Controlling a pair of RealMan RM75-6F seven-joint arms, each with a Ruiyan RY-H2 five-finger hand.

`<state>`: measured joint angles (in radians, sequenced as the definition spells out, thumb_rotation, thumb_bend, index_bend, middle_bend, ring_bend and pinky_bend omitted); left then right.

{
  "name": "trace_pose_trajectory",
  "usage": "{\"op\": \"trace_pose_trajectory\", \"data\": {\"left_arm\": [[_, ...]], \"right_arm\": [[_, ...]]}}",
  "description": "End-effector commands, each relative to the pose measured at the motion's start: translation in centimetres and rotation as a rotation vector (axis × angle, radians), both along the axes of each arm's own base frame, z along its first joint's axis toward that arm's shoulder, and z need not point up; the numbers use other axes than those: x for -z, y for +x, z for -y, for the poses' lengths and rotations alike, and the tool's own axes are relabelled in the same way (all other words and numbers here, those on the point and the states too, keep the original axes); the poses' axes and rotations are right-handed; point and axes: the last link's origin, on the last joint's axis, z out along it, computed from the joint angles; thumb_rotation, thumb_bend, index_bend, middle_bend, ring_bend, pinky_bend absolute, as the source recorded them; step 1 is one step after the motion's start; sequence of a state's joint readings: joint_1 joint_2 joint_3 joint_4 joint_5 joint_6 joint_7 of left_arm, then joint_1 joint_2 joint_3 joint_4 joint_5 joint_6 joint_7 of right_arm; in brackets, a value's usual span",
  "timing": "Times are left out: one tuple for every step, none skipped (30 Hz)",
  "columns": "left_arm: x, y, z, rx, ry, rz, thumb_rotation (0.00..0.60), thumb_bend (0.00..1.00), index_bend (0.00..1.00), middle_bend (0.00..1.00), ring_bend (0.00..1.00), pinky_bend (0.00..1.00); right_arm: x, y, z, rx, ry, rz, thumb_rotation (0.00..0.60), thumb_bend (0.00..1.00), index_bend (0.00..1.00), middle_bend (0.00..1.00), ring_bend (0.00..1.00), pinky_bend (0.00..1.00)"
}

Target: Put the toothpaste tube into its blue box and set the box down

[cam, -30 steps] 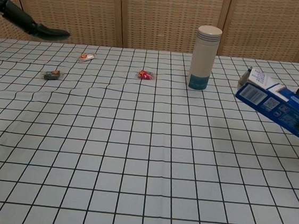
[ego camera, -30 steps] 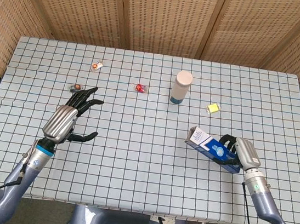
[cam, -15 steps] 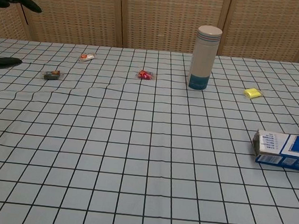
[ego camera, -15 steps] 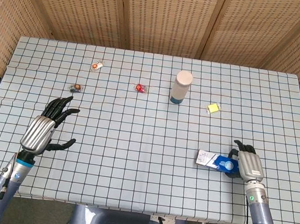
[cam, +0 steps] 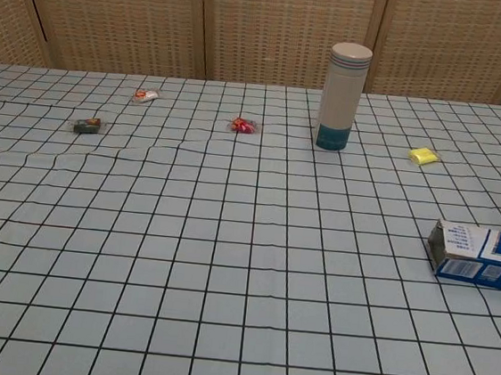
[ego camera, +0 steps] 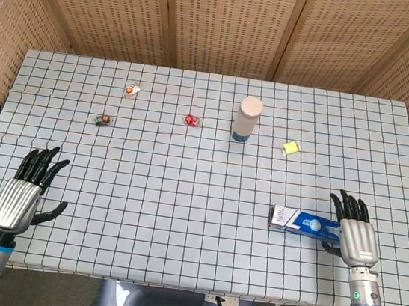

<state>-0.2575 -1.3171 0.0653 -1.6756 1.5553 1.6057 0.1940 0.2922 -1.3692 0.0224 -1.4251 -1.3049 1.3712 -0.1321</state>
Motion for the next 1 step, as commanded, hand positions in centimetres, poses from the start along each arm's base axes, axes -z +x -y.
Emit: {"op": "trace_pose_trajectory", "data": {"left_arm": [[-0.13, -1.45, 1.72, -0.023, 0.010, -0.054, 0.600, 0.25, 0.11, 0.00, 0.00, 0.00]], "right_arm": [[-0.70, 0.50, -2.74, -0.070, -0.005, -0.003, 0.600, 0.16, 0.01, 0.00, 0.00, 0.00]]}}
